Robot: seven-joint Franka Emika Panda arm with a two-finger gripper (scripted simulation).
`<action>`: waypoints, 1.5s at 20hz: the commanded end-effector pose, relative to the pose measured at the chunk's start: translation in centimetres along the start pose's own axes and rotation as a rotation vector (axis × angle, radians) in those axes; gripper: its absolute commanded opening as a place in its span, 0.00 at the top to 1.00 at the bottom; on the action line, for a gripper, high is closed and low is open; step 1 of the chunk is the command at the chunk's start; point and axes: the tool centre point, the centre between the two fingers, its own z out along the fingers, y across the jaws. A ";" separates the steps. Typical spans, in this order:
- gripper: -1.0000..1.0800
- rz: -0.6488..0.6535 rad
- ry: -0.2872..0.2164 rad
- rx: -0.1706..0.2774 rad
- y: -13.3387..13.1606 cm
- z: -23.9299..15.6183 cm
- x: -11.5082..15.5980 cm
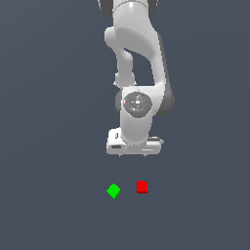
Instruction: Stack the red cube on top of the green cube.
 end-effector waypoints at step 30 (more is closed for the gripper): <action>0.04 0.001 0.016 -0.005 -4.0 4.4 9.9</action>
